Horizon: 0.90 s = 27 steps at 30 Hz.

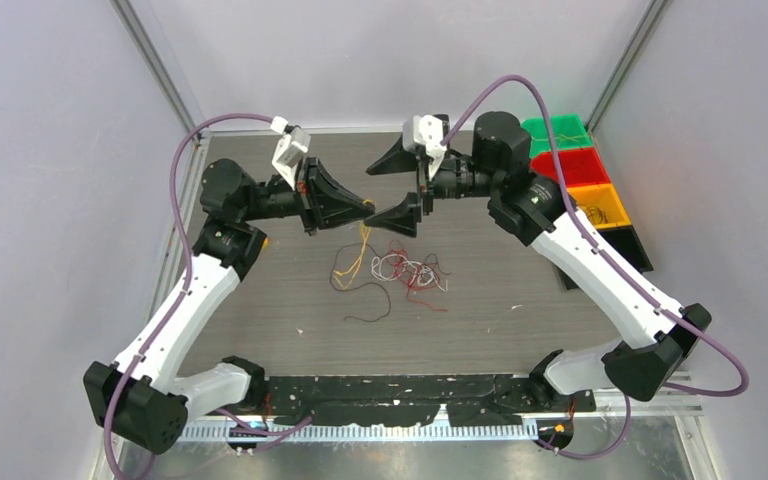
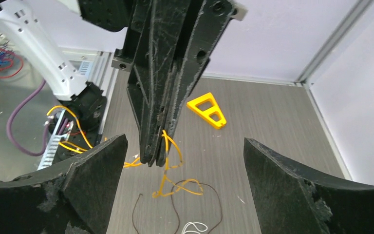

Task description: Untangle the cables

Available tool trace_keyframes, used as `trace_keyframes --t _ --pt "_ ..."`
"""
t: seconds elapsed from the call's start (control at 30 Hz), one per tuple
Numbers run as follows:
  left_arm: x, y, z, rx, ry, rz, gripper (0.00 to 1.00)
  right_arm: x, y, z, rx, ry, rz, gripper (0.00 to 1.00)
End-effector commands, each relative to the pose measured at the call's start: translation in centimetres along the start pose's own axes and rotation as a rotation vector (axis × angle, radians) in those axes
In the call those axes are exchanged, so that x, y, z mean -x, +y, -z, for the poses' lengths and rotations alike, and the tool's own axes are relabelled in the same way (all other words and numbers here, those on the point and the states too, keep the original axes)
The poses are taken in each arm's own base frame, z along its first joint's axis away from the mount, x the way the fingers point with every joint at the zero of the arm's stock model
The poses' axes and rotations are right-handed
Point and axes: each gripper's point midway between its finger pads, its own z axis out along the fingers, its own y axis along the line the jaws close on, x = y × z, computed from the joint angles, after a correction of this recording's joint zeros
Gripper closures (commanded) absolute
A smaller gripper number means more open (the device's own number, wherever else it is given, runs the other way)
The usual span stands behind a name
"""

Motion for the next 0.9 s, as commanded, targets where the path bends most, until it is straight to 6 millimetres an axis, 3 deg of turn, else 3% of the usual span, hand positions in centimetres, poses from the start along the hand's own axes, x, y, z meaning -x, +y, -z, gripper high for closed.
trace_keyframes --t 0.0,0.07,0.13,0.37,0.47,0.57,0.6,0.67,0.73,0.77,0.87 --pt "2.6 -3.1 -0.4 -0.073 -0.04 -0.106 1.0 0.3 1.8 -0.6 0.063 -0.024 0.047 0.05" --pt "2.8 -3.0 -0.6 -0.063 -0.051 -0.098 1.0 -0.1 2.2 -0.9 0.075 -0.032 0.028 0.02" --pt "3.1 -3.0 -0.6 -0.055 -0.067 -0.099 1.0 -0.2 2.8 -0.9 0.089 -0.039 0.01 0.08" --pt "4.1 -3.2 -0.3 -0.014 -0.108 -0.141 1.0 -1.2 3.3 -0.4 0.047 -0.037 -0.037 0.59" --pt "3.8 -3.1 -0.1 0.007 -0.108 -0.161 1.0 -1.1 2.7 0.1 0.0 -0.041 -0.043 0.9" --pt "3.3 -2.5 0.3 0.06 -0.097 -0.188 0.99 -1.4 0.5 1.5 -0.081 -0.038 -0.112 0.94" --pt "3.3 -2.1 0.5 0.09 -0.095 -0.203 0.84 -1.4 0.0 1.9 -0.096 -0.036 -0.125 0.94" --pt "3.2 -1.0 1.2 0.167 -0.098 -0.232 0.4 -1.9 -2.3 3.9 -0.169 -0.025 -0.149 0.94" --pt "3.4 0.8 2.0 0.285 -0.116 -0.224 0.12 -2.0 -3.8 5.5 -0.223 -0.017 -0.149 0.94" --pt "3.6 1.6 2.4 0.333 -0.124 -0.224 0.02 -2.2 -4.4 6.0 -0.245 -0.009 -0.155 0.95" --pt "3.9 3.5 3.7 0.436 -0.12 -0.232 0.0 -3.5 -8.8 10.0 -0.407 0.033 -0.133 0.94"
